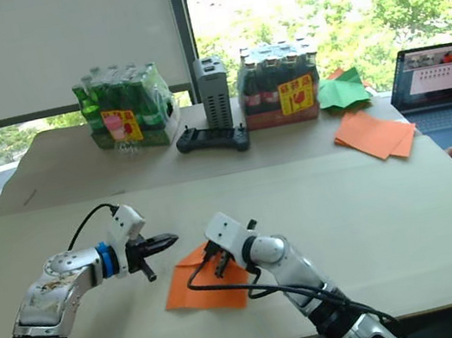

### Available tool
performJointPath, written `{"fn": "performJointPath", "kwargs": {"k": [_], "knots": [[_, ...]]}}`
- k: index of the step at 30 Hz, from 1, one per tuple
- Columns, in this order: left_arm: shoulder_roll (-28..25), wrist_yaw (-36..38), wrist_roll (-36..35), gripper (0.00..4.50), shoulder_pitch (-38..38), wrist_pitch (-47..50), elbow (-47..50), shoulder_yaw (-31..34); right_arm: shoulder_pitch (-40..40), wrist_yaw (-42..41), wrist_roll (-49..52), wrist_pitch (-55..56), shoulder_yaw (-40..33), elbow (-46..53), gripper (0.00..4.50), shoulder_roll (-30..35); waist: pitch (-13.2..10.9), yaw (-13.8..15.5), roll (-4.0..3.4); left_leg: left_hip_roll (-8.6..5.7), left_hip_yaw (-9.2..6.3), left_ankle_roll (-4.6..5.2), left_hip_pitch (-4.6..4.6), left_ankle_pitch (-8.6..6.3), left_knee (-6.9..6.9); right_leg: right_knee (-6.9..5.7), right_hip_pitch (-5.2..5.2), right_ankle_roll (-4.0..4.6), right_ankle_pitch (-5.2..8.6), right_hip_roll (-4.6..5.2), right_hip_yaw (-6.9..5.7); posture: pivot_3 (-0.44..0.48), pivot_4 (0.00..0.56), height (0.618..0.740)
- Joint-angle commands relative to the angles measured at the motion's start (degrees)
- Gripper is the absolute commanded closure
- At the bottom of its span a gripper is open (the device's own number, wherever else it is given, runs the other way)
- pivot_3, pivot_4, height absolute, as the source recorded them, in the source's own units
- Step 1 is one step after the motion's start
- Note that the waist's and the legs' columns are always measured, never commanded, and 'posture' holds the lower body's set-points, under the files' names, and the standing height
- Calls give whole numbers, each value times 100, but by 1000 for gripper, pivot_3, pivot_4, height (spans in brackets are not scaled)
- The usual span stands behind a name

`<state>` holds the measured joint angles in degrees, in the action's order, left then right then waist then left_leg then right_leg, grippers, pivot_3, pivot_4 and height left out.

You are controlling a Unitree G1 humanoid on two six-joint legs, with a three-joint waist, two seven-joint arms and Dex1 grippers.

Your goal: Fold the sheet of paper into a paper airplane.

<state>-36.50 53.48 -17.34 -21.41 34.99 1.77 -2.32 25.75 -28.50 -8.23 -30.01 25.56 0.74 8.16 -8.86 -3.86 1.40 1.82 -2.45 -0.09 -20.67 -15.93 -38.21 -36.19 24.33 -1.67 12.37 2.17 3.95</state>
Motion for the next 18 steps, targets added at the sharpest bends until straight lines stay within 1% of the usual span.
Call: {"fn": "performJointPath", "kwargs": {"k": [1,3,5,11,12,15,18], "knots": [[103,246,33,4487,33,-329,-11,-322,67,31,115,-183,-245,275,4500,-37,-3,5,1,-1,0,0,-1,0,0,0,0,0,0,1,0,0,150,733],[263,252,51,4487,24,-455,-270,-416,78,12,149,-272,-311,442,4500,-14,-10,15,0,-3,0,-1,-4,1,-1,0,2,0,0,3,-1,0,150,733],[305,346,180,4487,3,-675,-482,-595,32,-92,254,-391,-395,756,4500,28,-16,26,1,-3,-1,-1,-8,1,-1,1,5,0,0,2,-2,0,150,733],[401,468,514,4487,-81,-1089,-873,-1038,-258,-441,789,-1186,-900,2137,4500,446,-19,89,0,-4,-6,-1,-27,1,-1,3,20,0,0,3,-6,0,150,733],[411,480,547,4487,-64,-1129,-901,-1085,-327,-515,864,-1322,-983,2330,4500,586,-19,109,0,-5,-5,-1,-26,1,-2,2,20,0,0,4,-6,0,150,733],[437,510,678,4487,-4,-1289,-959,-1240,-737,-906,1050,-1791,-1090,2895,4500,1393,-19,167,0,-8,-5,-1,-22,1,-4,9,7,-2,1,6,-8,0,150,733],[497,516,626,4487,47,-1289,-911,-1261,-1193,-1099,1207,-1954,-1202,3183,4500,2026,-19,173,1,-11,-4,0,-22,0,-4,16,1,-8,5,13,-12,0,150,733]]}}
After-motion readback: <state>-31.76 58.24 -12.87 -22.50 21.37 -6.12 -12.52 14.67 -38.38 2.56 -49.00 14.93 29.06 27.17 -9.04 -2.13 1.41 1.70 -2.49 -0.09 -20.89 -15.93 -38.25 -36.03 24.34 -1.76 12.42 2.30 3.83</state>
